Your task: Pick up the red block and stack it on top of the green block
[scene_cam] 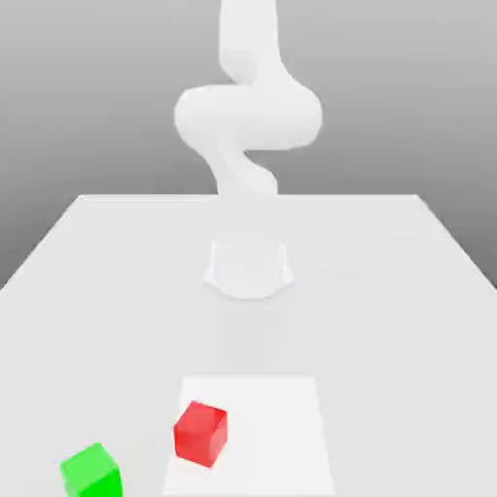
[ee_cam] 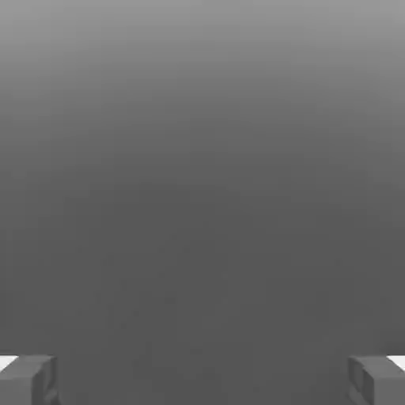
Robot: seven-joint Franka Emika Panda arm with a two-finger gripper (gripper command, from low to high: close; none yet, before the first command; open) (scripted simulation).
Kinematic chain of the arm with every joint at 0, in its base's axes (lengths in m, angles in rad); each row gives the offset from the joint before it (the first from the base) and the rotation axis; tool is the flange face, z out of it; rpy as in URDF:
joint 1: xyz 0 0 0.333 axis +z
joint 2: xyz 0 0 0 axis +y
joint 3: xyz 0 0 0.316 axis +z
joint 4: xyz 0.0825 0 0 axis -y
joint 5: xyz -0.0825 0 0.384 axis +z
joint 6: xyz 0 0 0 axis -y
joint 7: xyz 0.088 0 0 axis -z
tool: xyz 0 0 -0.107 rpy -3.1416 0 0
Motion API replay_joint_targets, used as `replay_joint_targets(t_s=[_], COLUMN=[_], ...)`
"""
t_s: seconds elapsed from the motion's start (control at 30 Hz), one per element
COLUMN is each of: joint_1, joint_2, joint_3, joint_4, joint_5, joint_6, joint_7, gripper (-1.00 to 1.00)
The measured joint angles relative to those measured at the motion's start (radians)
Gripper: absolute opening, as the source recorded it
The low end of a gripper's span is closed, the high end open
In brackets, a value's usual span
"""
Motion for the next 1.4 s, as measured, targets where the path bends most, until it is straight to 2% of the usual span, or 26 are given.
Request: replay_joint_targets(t_s=[0.47, 0.73, 0.9, 0.93, 1.17, 1.33, 1.4], joint_1=[-0.085, -0.113, -0.115, -0.115, -0.115, -0.116, -0.129], joint_2=[0.514, 0.803, 0.985, 1.017, 1.023, 0.867, 0.854], joint_3=[0.006, -0.009, -0.008, -0.008, -0.008, -0.007, -0.027], joint_4=[-0.173, -0.269, -0.257, -0.252, -0.252, -0.275, -0.235], joint_5=[-0.023, 0.000, 0.008, 0.008, 0.008, 0.006, 0.013], joint_6=[0.241, 0.379, 0.522, 0.549, 0.554, 0.422, 0.369], joint_7=[0.152, 0.211, 0.214, 0.214, 0.214, 0.216, 0.250], gripper=[0.00, 0.00, 0.00, -1.00, -1.00, -1.00, -1.00])
